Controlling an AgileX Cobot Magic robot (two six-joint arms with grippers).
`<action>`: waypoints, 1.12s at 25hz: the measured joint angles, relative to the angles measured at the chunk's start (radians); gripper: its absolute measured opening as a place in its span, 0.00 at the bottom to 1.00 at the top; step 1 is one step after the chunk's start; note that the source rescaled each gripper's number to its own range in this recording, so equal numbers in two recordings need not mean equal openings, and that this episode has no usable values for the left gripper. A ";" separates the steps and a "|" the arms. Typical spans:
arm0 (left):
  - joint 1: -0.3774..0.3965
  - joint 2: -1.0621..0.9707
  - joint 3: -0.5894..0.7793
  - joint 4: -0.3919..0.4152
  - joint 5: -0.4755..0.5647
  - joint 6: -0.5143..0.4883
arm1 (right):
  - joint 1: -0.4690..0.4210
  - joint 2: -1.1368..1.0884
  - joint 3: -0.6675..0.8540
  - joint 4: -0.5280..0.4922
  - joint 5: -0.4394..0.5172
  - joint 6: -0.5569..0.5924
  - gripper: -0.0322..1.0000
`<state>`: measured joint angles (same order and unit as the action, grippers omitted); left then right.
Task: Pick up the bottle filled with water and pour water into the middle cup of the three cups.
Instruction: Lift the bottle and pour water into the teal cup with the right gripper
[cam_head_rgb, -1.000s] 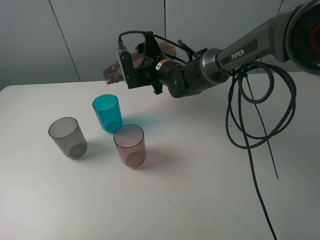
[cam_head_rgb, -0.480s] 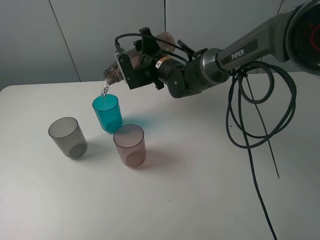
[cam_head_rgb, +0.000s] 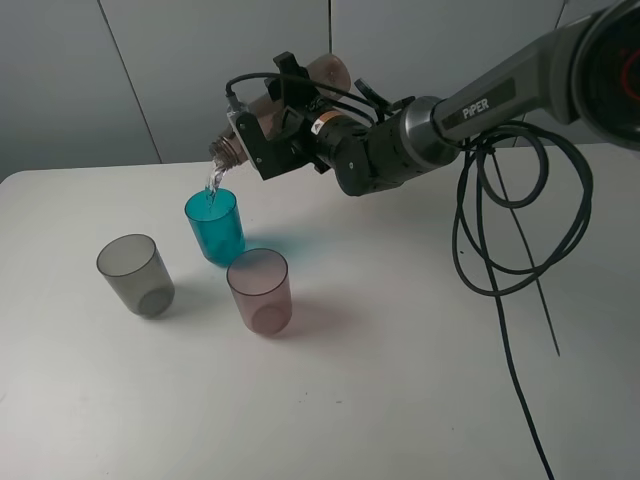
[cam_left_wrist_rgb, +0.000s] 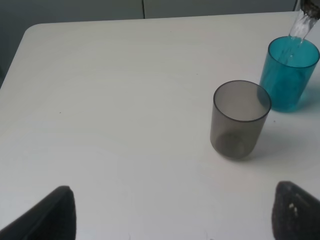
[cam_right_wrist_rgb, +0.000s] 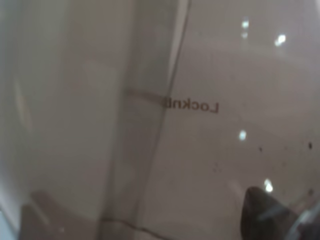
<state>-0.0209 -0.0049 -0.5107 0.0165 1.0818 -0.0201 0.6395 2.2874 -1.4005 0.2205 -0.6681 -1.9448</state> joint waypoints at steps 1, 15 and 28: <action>0.000 0.000 0.000 0.000 0.000 0.000 | 0.000 0.000 0.000 0.000 -0.002 -0.007 0.03; 0.000 0.000 0.000 0.000 0.000 0.000 | 0.000 0.000 0.000 -0.114 -0.016 -0.057 0.03; 0.000 0.000 0.000 0.000 0.000 -0.002 | 0.000 0.000 0.000 -0.243 -0.040 -0.078 0.03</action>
<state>-0.0209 -0.0049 -0.5107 0.0165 1.0818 -0.0223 0.6395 2.2874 -1.4005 -0.0226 -0.7081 -2.0226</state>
